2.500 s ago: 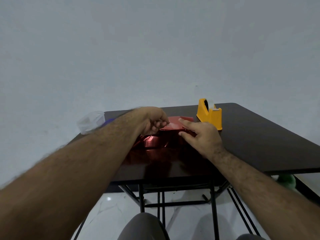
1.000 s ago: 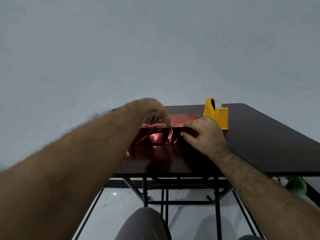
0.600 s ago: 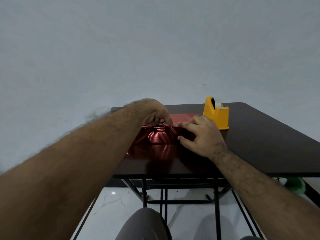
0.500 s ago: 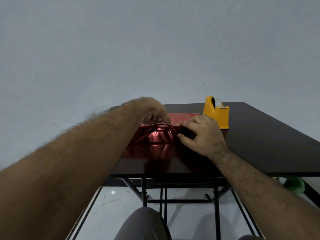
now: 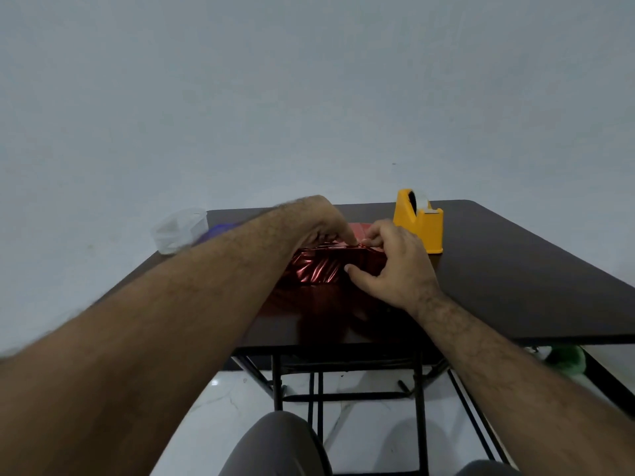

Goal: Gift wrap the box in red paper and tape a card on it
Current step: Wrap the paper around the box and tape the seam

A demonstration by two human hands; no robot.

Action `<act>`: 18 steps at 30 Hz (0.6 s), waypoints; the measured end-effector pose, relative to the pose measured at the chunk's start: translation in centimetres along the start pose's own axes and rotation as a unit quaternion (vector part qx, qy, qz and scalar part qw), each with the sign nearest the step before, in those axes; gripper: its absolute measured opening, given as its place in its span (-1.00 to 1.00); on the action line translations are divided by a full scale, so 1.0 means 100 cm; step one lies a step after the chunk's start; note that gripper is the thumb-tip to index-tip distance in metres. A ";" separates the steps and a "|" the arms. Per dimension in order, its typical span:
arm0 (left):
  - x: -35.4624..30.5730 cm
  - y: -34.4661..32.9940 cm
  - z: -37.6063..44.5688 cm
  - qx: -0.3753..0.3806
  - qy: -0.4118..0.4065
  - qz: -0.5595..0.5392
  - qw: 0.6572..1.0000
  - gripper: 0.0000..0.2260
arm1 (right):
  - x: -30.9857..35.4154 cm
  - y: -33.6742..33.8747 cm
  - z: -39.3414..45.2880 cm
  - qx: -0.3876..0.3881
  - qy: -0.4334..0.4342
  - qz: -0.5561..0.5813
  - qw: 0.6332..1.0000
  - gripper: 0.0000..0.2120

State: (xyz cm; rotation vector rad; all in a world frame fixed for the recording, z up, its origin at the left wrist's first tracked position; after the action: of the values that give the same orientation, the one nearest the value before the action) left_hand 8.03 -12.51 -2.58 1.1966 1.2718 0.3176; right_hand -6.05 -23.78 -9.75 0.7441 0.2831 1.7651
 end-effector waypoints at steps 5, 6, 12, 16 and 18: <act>0.021 0.009 0.003 0.024 0.041 0.011 0.999 -0.59 | 0.000 0.000 0.000 -0.006 0.009 0.005 1.000 -0.48; 0.025 0.013 0.003 0.030 0.046 0.015 0.998 -0.61 | 0.000 0.000 0.000 -0.005 0.012 0.003 1.000 -0.49; 0.025 0.033 -0.014 0.031 0.012 0.087 0.996 -0.68 | -0.001 0.000 -0.001 -0.006 0.018 -0.023 1.000 -0.51; 0.008 0.038 -0.025 0.007 -0.010 0.154 0.988 -0.69 | 0.002 0.002 -0.002 0.006 0.001 -0.030 1.000 -0.52; -0.001 0.038 -0.027 -0.028 -0.034 0.115 0.992 -0.71 | -0.001 0.006 -0.001 0.016 -0.039 0.032 0.999 -0.55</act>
State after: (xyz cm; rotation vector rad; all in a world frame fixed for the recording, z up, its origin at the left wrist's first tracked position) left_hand 7.27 -9.65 0.99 1.2964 1.0611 0.4736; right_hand -6.52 -24.07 -9.56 0.8519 0.2368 1.7903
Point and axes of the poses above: each hand's wrist, its own z-axis towards the middle knuckle, its own y-axis out of the back of the hand, x = y × z, the point moved 4 cm from there along z, towards the middle knuckle, and after that the axes turned 3 degrees about -y, right-handed, at the moved point
